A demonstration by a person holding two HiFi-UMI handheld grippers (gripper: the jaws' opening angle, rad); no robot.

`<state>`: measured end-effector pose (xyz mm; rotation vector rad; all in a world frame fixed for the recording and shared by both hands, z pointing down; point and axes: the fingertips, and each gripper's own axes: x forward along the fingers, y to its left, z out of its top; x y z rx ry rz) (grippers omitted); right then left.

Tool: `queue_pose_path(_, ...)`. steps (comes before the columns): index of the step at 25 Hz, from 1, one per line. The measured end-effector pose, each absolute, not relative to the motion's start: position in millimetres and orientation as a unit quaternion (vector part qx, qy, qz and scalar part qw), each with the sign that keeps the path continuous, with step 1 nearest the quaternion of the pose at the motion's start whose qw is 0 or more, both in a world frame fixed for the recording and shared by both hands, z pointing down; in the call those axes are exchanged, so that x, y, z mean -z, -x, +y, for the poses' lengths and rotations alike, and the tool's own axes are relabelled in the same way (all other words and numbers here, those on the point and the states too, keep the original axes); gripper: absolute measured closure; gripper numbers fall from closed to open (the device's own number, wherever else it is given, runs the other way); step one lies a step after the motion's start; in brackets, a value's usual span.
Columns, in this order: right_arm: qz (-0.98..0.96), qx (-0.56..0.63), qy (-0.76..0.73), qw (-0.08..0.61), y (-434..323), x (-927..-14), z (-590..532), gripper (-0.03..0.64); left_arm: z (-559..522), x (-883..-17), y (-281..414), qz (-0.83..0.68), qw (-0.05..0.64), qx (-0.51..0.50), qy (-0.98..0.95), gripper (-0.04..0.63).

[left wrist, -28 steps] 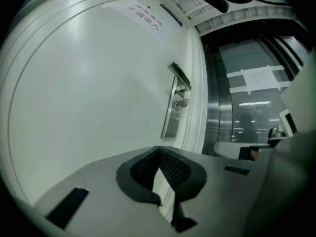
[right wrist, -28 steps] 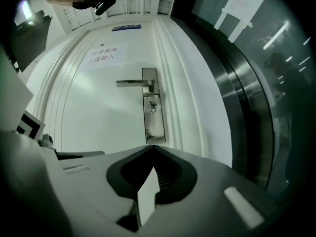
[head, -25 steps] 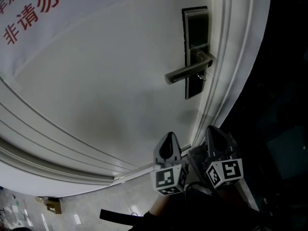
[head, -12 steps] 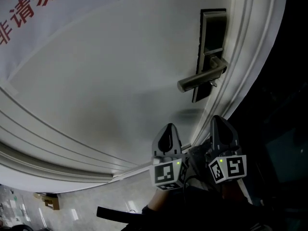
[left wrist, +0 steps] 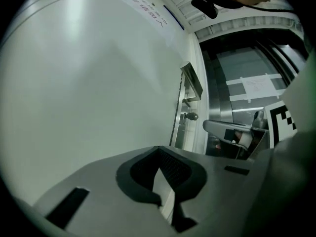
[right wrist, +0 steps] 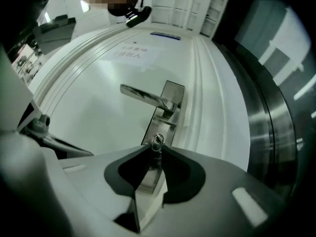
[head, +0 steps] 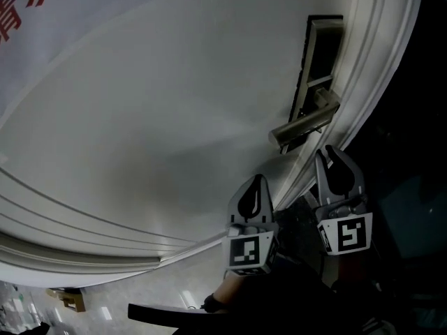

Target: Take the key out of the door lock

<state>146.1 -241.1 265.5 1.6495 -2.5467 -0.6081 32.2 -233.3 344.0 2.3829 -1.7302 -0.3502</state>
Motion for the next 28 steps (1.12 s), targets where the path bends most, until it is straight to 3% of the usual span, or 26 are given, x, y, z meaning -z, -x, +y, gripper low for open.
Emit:
queue_pose_path(5,-0.813,0.257,-0.511,0.110,-144.8,-264.9,-253.6,0.551,-240.4,-341.5,-44.5,-0.571,0.103,0.109,-0.807,0.595)
queue_pose_path(23,-0.775,0.393,-0.463,0.176,-126.2,-251.3,-284.4,0.554,-245.3,-345.9,-47.8,-0.585,0.110,0.120,-0.795,0.595)
queue_pose_path(28,-0.753,0.420,-0.469,0.191,-127.1,-250.8,-286.6,0.597,-247.3,-342.3,-48.6,-0.580,0.109,0.120,-0.798,0.595)
